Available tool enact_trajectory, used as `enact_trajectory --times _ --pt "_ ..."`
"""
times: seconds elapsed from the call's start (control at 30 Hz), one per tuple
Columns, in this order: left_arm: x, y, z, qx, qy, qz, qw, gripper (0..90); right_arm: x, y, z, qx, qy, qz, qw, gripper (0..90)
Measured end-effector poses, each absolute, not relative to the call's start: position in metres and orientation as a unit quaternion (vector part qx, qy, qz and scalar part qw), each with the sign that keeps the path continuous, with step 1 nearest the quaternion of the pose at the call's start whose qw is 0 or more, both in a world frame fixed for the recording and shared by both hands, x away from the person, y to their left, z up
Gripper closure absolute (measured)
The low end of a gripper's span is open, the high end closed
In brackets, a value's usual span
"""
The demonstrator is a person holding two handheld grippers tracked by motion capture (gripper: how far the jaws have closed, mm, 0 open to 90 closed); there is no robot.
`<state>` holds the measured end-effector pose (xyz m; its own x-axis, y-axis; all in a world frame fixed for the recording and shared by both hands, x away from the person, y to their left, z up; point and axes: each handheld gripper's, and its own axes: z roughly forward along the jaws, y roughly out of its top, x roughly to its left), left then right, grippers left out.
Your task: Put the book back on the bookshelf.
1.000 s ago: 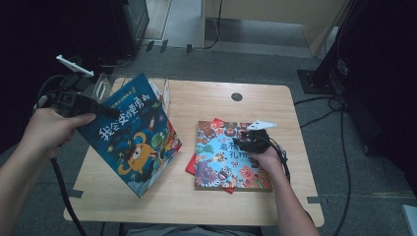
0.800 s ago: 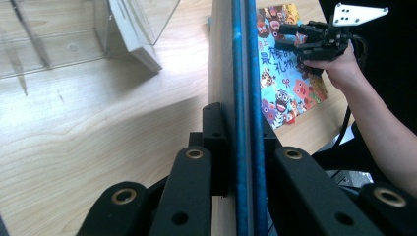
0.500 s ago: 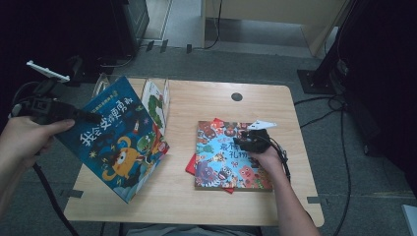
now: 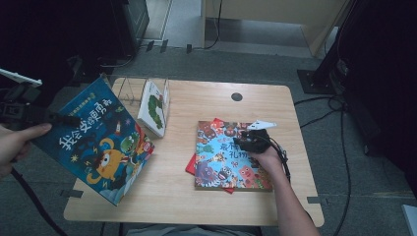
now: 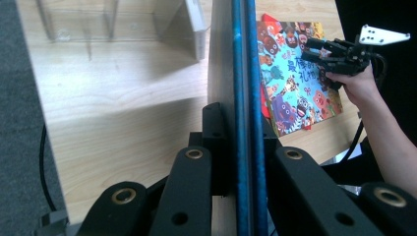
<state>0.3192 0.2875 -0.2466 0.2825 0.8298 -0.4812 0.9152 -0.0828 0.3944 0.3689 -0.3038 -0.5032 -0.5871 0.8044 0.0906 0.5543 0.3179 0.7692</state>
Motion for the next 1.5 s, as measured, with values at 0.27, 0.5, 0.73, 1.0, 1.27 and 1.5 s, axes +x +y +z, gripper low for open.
enact_trajectory --times 0.27,0.5,0.73,1.0,1.27,1.5 --pt "0.317 0.314 -0.25 0.707 0.627 -0.056 0.323 83.5 0.369 -0.304 -0.503 0.425 0.797 0.398 0.158 49.6" --pt "0.32 0.327 -0.253 0.689 0.644 -0.054 0.327 83.5 0.369 -0.303 -0.503 0.422 0.8 0.396 0.161 49.7" --pt "0.323 0.344 -0.251 0.668 0.665 -0.042 0.33 83.2 0.368 -0.301 -0.503 0.415 0.805 0.388 0.172 49.7" --pt "0.337 0.355 -0.251 0.648 0.684 -0.025 0.334 83.2 0.369 -0.301 -0.503 0.416 0.805 0.387 0.175 49.7" --pt "0.349 0.355 -0.247 0.642 0.693 -0.004 0.328 83.2 0.369 -0.301 -0.503 0.415 0.804 0.388 0.174 50.1" --pt "0.355 0.358 -0.247 0.632 0.701 0.005 0.331 83.0 0.369 -0.301 -0.503 0.415 0.805 0.387 0.174 50.1"
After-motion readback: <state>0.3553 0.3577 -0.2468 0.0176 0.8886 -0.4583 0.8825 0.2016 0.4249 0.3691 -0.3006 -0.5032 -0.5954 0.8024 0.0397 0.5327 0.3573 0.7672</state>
